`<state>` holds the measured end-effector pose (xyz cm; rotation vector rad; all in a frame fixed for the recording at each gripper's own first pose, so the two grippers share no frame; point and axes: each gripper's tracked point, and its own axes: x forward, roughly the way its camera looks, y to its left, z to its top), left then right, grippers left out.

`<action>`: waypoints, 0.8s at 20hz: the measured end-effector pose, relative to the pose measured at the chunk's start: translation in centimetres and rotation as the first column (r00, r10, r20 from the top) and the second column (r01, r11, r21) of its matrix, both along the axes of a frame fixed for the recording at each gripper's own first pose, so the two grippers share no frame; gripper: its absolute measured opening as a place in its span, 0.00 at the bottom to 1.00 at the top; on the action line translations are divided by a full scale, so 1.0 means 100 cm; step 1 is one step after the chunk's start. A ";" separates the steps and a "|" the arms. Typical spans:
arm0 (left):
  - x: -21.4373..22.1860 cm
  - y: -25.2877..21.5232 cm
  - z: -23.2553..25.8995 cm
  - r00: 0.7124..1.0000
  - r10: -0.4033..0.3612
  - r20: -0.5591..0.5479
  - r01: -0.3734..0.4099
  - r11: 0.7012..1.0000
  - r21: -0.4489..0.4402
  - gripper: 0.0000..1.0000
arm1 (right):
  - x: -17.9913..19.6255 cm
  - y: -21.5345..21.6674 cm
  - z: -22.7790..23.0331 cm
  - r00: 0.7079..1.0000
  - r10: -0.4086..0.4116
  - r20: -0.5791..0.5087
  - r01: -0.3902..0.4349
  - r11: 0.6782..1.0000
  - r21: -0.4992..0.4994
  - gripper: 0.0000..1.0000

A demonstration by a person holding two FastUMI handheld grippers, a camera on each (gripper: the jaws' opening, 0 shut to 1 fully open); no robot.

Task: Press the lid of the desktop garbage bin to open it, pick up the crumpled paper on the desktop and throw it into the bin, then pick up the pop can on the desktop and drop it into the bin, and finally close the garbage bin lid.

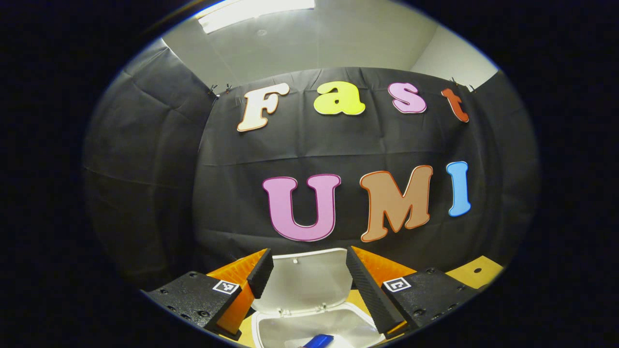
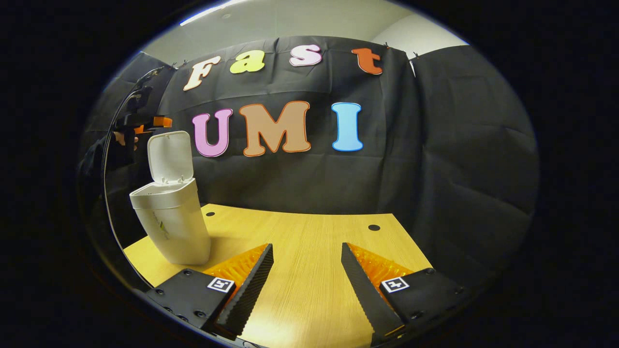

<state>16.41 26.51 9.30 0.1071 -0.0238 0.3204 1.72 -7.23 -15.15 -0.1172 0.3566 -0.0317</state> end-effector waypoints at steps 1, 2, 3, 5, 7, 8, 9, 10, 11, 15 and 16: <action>0.008 0.008 0.004 1.000 0.011 0.004 -0.011 1.000 0.006 0.90 | 0.000 -0.002 0.000 1.000 -0.008 0.000 0.008 1.000 0.004 0.95; 0.016 0.013 0.007 1.000 0.014 0.000 -0.014 1.000 0.009 0.94 | 0.000 -0.003 -0.002 1.000 -0.019 -0.001 0.019 1.000 0.007 0.95; 0.023 0.021 0.008 1.000 0.026 -0.004 -0.026 1.000 0.012 0.90 | 0.000 -0.005 -0.002 1.000 -0.028 -0.002 0.028 1.000 0.009 0.94; 0.039 0.034 0.006 0.999 0.041 -0.020 -0.041 0.999 0.010 0.94 | -0.002 -0.009 -0.005 0.999 -0.048 -0.005 0.048 0.999 0.007 0.94; 0.053 0.040 -0.004 0.998 0.036 -0.054 -0.037 0.999 -0.011 0.91 | -0.003 -0.012 -0.006 0.998 -0.068 -0.009 0.068 0.998 0.007 0.94; 0.059 0.041 -0.012 0.997 0.033 -0.076 -0.035 0.999 -0.016 0.91 | -0.004 -0.013 -0.007 0.997 -0.077 -0.009 0.077 0.997 0.008 0.94; 0.063 0.041 -0.021 0.994 0.032 -0.103 -0.034 0.999 -0.013 0.94 | -0.004 -0.014 -0.006 0.996 -0.084 -0.008 0.084 0.996 0.009 0.94; 0.067 0.042 -0.030 0.991 0.032 -0.130 -0.034 0.999 -0.015 0.94 | -0.003 -0.015 -0.006 0.996 -0.090 -0.007 0.090 0.996 0.008 0.95; 0.069 0.040 -0.040 0.987 0.022 -0.162 -0.028 0.999 -0.031 0.91 | -0.004 -0.016 -0.006 0.996 -0.093 -0.006 0.093 0.996 0.008 0.95; 0.060 0.031 -0.040 0.989 0.010 -0.146 -0.025 0.995 -0.098 0.90 | 0.000 -0.013 -0.005 0.996 -0.086 -0.005 0.087 0.996 0.010 0.94; 0.055 0.029 -0.042 0.988 0.006 -0.155 -0.022 0.995 -0.101 0.90 | 0.001 -0.012 -0.005 0.997 -0.079 -0.005 0.079 0.997 0.009 0.94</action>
